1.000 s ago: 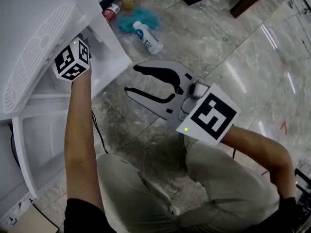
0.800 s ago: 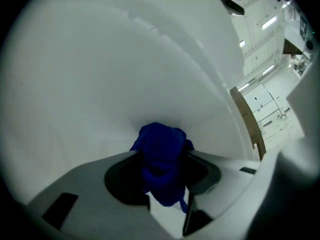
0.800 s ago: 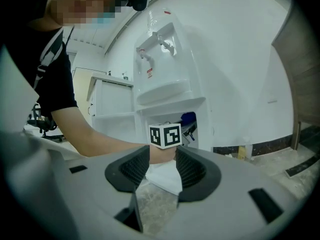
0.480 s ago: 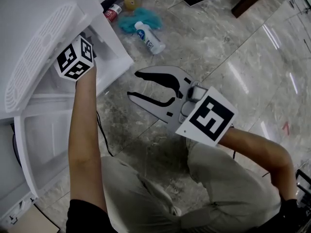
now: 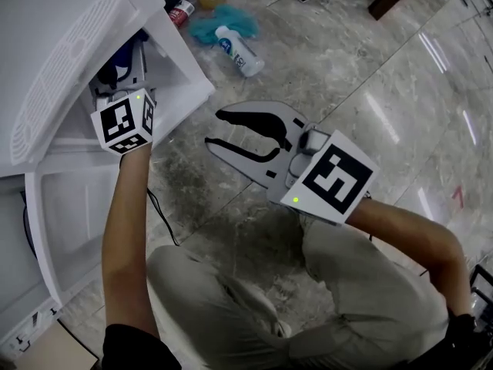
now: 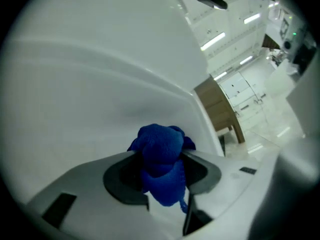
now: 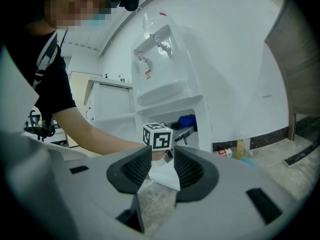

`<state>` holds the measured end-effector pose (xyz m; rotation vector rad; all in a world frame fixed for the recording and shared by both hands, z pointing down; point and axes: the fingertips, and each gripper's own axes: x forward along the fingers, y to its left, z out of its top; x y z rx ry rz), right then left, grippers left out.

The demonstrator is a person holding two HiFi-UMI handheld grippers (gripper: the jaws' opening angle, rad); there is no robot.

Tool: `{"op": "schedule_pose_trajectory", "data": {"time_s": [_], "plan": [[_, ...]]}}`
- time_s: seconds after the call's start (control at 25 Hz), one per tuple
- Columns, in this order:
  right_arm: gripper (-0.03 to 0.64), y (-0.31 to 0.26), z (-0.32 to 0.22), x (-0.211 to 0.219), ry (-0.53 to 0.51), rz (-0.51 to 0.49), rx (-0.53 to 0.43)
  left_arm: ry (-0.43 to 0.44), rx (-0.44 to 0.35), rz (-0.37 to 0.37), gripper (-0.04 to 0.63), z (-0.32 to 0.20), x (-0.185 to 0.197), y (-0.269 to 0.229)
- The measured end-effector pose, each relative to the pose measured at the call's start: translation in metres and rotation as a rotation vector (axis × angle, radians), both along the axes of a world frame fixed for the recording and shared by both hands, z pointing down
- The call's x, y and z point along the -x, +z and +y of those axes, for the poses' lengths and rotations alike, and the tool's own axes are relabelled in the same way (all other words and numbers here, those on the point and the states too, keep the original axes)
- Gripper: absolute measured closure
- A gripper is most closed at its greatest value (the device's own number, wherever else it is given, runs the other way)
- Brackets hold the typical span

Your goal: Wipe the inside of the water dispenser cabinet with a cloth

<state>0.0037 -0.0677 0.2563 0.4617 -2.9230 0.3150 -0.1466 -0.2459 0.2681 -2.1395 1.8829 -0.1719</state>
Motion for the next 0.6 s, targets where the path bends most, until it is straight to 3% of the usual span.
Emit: {"op": "schedule_pose_trajectory", "data": {"time_s": [0.12, 0.28, 0.48, 0.6], "plan": [[0.489, 0.000, 0.001, -0.001, 0.008, -0.011, 0.026, 0.112, 0.184, -0.132, 0.428, 0.016, -0.011, 0.049], [0.497, 0.008, 0.001, -0.003, 0.013, -0.017, 0.057, 0.092, 0.455, -0.295, 0.426, 0.020, 0.006, 0.131], [0.506, 0.014, -0.001, -0.006, 0.019, -0.022, 0.067, 0.116, 0.606, -0.420, 0.426, 0.006, 0.004, 0.185], [0.508, 0.012, -0.003, -0.009, 0.026, -0.024, 0.080, 0.134, 0.689, -0.444, 0.426, -0.004, 0.000, 0.209]]}}
